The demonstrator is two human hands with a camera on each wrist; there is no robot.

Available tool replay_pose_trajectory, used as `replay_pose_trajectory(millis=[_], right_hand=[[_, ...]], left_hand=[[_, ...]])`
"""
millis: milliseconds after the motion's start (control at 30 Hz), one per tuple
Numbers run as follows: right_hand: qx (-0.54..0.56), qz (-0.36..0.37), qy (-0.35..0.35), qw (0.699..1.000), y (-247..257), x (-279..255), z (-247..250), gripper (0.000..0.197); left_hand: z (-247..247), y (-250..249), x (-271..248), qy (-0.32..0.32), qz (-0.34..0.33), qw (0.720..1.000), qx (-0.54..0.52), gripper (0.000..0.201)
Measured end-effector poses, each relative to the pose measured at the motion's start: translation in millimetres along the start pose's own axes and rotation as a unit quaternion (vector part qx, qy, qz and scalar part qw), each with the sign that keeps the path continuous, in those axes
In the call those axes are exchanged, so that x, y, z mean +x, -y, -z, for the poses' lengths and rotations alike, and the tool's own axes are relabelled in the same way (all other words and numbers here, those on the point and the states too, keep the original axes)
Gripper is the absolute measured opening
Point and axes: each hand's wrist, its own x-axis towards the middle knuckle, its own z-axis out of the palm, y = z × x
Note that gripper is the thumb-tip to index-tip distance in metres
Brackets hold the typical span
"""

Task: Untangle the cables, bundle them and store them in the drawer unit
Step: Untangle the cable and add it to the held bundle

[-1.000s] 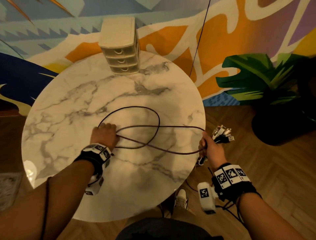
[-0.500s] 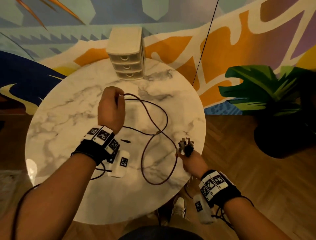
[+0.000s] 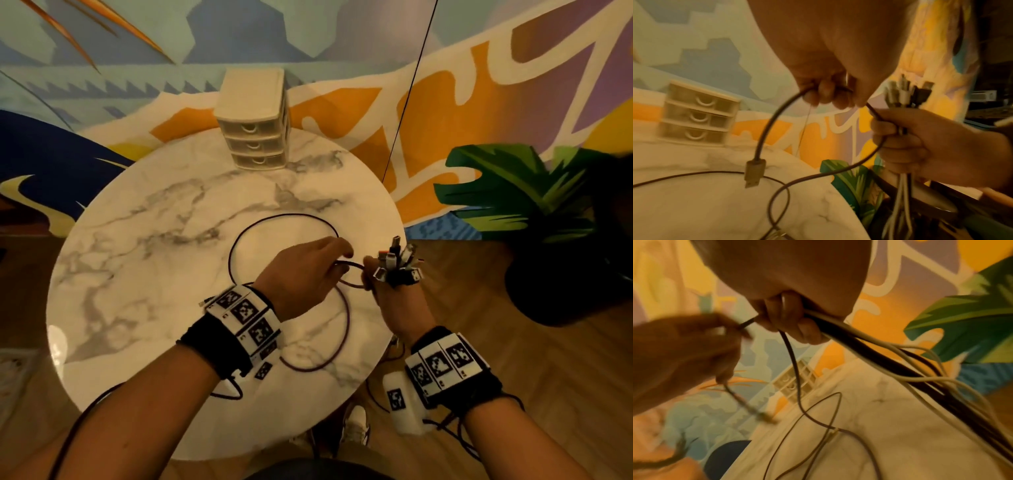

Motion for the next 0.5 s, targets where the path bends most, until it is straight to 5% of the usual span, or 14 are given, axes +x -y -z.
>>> replay_pose_trajectory(millis=[100,200,300,400,500], right_hand=[[0.024,-0.065,-0.101,0.992,-26,9,16,0.029],[0.022,-0.134,-0.148,0.98,-53,11,25,0.021],[-0.029,-0.154,-0.099,0.983,-66,10,21,0.025],[-0.058,-0.154,-0.012,0.986,-70,4,17,0.017],[-0.115,-0.14,-0.001,0.983,-65,2,18,0.018]], left_hand=[[12,23,-2,0.069,0.101,0.99,0.066,0.021],[28,38,-5,0.052,0.175,0.983,-0.016,0.016],[37,31,1,0.066,0.188,0.965,-0.173,0.004],[42,15,8,0.002,0.206,0.925,-0.319,0.007],[42,5,13,0.012,0.198,0.929,-0.313,0.014]])
